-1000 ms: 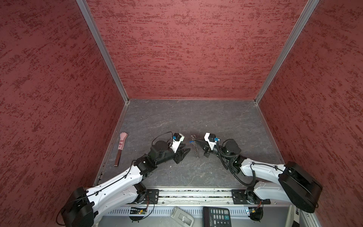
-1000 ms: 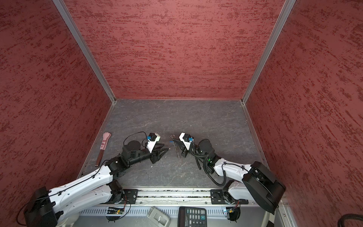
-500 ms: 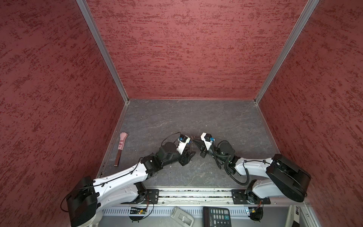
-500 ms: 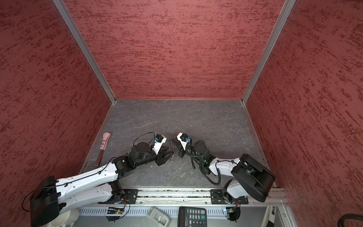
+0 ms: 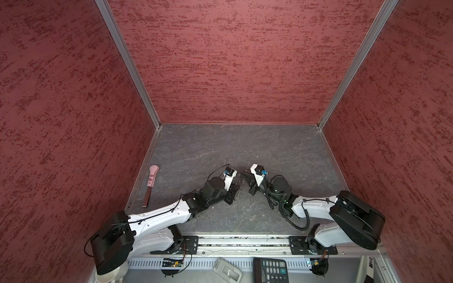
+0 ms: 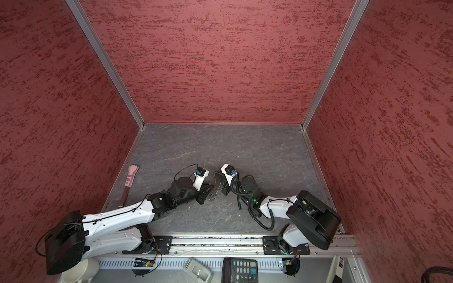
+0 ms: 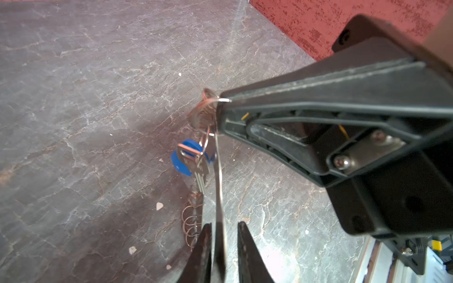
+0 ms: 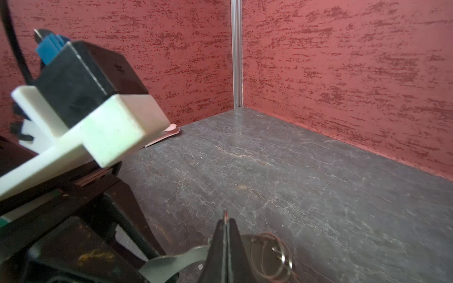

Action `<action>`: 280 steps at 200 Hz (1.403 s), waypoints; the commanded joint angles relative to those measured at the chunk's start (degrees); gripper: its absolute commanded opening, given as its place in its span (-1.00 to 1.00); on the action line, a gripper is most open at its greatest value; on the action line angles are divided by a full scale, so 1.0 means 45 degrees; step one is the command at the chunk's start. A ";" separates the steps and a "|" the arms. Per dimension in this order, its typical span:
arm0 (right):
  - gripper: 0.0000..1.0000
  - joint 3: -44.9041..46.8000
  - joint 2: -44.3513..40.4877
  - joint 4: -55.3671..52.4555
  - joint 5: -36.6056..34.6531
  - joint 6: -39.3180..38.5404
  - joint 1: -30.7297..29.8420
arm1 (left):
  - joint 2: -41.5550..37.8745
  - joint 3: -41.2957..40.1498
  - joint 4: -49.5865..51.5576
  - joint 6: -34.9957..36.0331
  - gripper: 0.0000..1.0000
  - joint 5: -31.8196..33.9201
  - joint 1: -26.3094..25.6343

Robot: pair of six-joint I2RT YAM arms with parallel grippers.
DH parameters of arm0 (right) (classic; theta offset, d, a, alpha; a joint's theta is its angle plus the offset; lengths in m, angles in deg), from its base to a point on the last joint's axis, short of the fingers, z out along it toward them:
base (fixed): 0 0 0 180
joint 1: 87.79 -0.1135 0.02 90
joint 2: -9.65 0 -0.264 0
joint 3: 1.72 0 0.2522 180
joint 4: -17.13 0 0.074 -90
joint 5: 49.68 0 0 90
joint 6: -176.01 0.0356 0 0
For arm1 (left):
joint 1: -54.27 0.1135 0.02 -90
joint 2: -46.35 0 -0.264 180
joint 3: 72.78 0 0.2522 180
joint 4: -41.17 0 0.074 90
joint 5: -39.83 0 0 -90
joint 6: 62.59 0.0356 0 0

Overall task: Attach keys to a key ring
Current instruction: Pass the keyring, then place the keyring at the center of the table.

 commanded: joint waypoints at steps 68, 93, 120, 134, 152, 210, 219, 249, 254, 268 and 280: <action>-0.99 -0.0352 -0.0574 -0.0410 -0.0839 0.0080 -0.0063 | 0.0349 -0.0064 -0.0381 0.0447 -1.00 -0.0326 0.0125; -0.58 -0.0220 -0.1969 -0.1893 -0.1103 -0.1215 -0.0043 | -0.0022 0.0552 0.0714 0.0450 -1.00 -0.0696 0.0377; -0.11 0.0142 -0.4206 -0.3778 -0.2160 -0.3449 0.0043 | -0.0751 0.1091 0.1671 -0.0103 -1.00 -0.2464 0.1389; -0.05 0.0510 -0.5380 -0.4250 -0.2883 -0.4217 0.0191 | -0.1206 0.1380 0.2193 -0.0505 -1.00 -0.2918 0.2073; 0.06 0.1306 -0.6536 -0.3931 -0.4121 -0.4519 0.0375 | -0.1786 0.1765 0.2757 -0.1199 -1.00 -0.3292 0.3160; 0.20 0.2806 -0.7515 -0.2908 -0.5667 -0.2804 0.0562 | 0.0033 0.2389 0.1279 -0.8264 -1.00 -0.7478 0.7287; 0.21 0.2829 -0.7550 -0.2967 -0.5752 -0.2718 0.0560 | 0.0233 0.2774 0.1524 -0.7982 -1.00 -0.7138 0.7030; 0.26 0.2693 -0.7713 -0.3566 -0.5992 -0.2691 0.0562 | 0.0619 0.3300 0.1783 -0.8139 -1.00 -0.6848 0.7114; 0.26 0.2666 -0.7728 -0.3717 -0.6011 -0.2664 0.0561 | 0.0716 0.3303 0.1597 -0.8246 -1.00 -0.6927 0.7166; 0.27 0.2639 -0.7758 -0.3868 -0.6071 -0.2607 0.0562 | 0.1055 0.3520 0.1431 -0.8358 -1.00 -0.6862 0.7177; 0.28 0.2651 -0.7755 -0.3908 -0.6127 -0.2603 0.0562 | 0.1508 0.3739 0.1326 -0.8417 -1.00 -0.6844 0.7167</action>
